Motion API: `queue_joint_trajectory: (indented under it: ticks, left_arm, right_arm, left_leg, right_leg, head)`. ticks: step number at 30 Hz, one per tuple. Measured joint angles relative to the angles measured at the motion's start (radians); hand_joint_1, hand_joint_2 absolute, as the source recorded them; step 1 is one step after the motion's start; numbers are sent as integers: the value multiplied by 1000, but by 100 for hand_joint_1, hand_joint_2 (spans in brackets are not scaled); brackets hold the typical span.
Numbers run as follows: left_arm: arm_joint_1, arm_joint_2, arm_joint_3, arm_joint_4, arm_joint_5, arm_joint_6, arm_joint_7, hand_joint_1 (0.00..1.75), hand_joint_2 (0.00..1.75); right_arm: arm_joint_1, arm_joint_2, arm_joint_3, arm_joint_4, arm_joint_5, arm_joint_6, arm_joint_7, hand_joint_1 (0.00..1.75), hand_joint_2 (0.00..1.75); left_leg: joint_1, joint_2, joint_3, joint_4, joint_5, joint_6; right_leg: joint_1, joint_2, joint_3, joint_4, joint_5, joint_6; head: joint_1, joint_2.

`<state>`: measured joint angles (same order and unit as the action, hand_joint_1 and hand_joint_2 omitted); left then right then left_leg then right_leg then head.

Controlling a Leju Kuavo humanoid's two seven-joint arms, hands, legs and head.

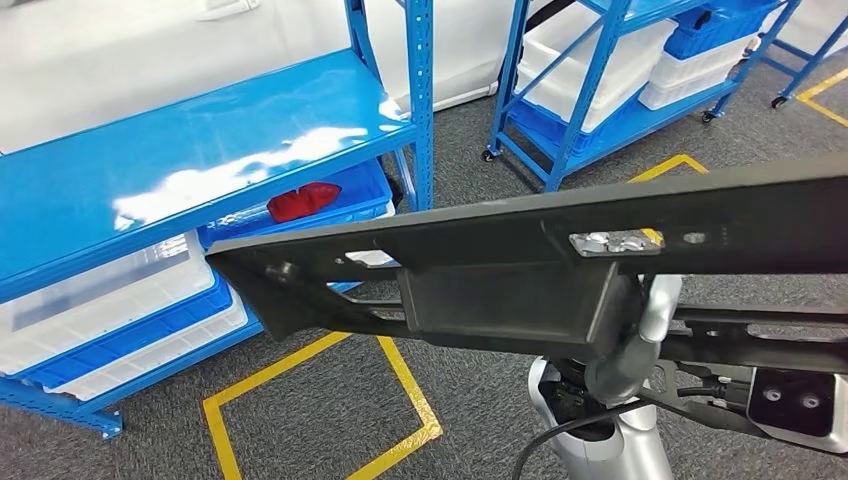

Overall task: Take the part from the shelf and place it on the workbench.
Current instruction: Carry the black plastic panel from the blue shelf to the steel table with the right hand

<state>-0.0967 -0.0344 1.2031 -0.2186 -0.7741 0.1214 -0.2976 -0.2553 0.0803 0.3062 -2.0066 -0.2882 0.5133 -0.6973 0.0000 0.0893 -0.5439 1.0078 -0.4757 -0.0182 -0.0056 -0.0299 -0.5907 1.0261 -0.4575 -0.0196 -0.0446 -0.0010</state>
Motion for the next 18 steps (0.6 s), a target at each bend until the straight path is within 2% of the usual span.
queue_joint_trajectory:
  ticks: [2, 3, 5, 6, 7, 8, 9, 10, 11, 12, 13, 14, 15, 16, 17, 18]
  left_arm:
    - [-2, -1, -1, 0, -3, 25, 0, 0, 175]
    - [-1, -1, -1, 0, -2, 40, 1, 0, 175]
    - [3, -2, 0, 0, -1, 60, 3, 0, 175]
    - [4, -2, 0, 0, -2, 63, 4, 0, 175]
    - [5, -2, 0, 0, -2, 61, 4, 0, 175]
    - [5, -3, 0, 0, -2, 56, 3, 0, 175]
    - [5, -3, -1, 0, -3, 50, 1, 0, 175]
    - [4, -3, -1, 0, -3, 39, -2, 0, 175]
    - [5, -3, -1, 0, -3, 28, -7, 0, 175]
    - [5, -3, -1, 0, -3, 17, -12, 0, 175]
    - [6, -3, -1, 0, -3, 5, -16, 0, 175]
    - [5, -3, -1, 0, -4, -5, -20, 0, 175]
    - [4, -3, -2, 0, -5, -13, -23, 0, 175]
    - [3, -4, -2, 0, -7, -19, -25, 0, 175]
    - [2, -4, -3, 0, -10, -25, -26, 0, 175]
    - [2, -5, -4, 0, -14, -31, -26, 0, 175]
  right_arm:
    - [-1, 1, 5, 0, 7, -18, 0, 175, 175]
    - [1, 1, 8, 0, 8, -22, 0, 175, 175]
    - [9, 1, 12, 0, 9, -17, 0, 175, 175]
    - [15, 1, 13, 0, 9, -11, 0, 175, 175]
    - [21, 1, 13, 0, 12, -3, 0, 175, 175]
    - [26, 1, 13, -2, 15, 3, 0, 175, 175]
    - [29, 1, 13, -4, 19, 8, 0, 175, 175]
    - [33, 1, 12, -8, 23, 13, 0, 175, 175]
    - [36, 1, 12, -12, 27, 15, 0, 175, 175]
    - [39, 1, 12, -15, 31, 18, 0, 175, 175]
    - [44, 1, 10, -18, 36, 20, 0, 175, 175]
    - [48, 1, 8, -21, 41, 23, 0, 175, 175]
    - [53, 0, 5, -23, 45, 25, 0, 175, 175]
    - [55, 0, 0, -25, 47, 27, 0, 175, 175]
    - [56, -1, -4, -26, 49, 27, 0, 175, 175]
    - [56, -1, -8, -27, 51, 27, 0, 175, 175]
  left_leg:
    - [5, -36, -21, 53, -41, -11]
    - [7, -58, -45, 111, -76, -15]
    - [9, -76, -102, 247, -136, -20]
    - [10, -78, -118, 284, -143, -21]
    - [11, -79, -115, 280, -127, -20]
    - [12, -82, -94, 235, -95, -18]
    - [13, -94, -60, 164, -55, -15]
    - [15, -120, -28, 93, -26, -11]
    - [16, -143, -4, 38, -9, -7]
    - [17, -161, 9, 7, -4, -4]
    - [16, -168, 11, -1, -8, -1]
    - [15, -159, 11, -5, -6, 4]
    - [16, -147, 11, -8, -1, 11]
    - [17, -135, 11, -12, 3, 18]
    - [18, -122, 11, -17, 7, 26]
    - [17, -109, 11, -19, 10, 31]
  right_leg:
    - [-5, 14, -2, -6, 7, -11]
    - [-6, 22, -4, -6, 10, -14]
    - [-6, 43, -8, -5, 13, -17]
    - [-6, 54, -9, -4, 14, -17]
    - [-6, 65, -9, -3, 15, -16]
    - [-6, 76, -8, -2, 15, -14]
    - [-6, 88, -8, -2, 16, -12]
    - [-5, 99, -9, -1, 18, -9]
    - [-6, 110, -13, 0, 20, -3]
    - [-7, 121, -18, 1, 24, 4]
    - [-9, 131, -24, 0, 28, 12]
    - [-10, 142, -28, -2, 33, 21]
    - [-11, 140, -31, 0, 33, 27]
    - [-9, 124, -38, 11, 24, 33]
    - [-7, 100, -52, 40, 3, 37]
    - [-7, 72, -74, 91, -29, 40]
  head:
    - [0, 0]
    - [0, 0]
    - [0, 0]
    - [0, 0]
    - [0, 0]
    - [0, 0]
    - [0, 0]
    - [0, 0]
    - [0, 0]
    - [0, 0]
    - [0, 0]
    - [0, 0]
    - [0, 0]
    - [0, 0]
    - [0, 0]
    - [0, 0]
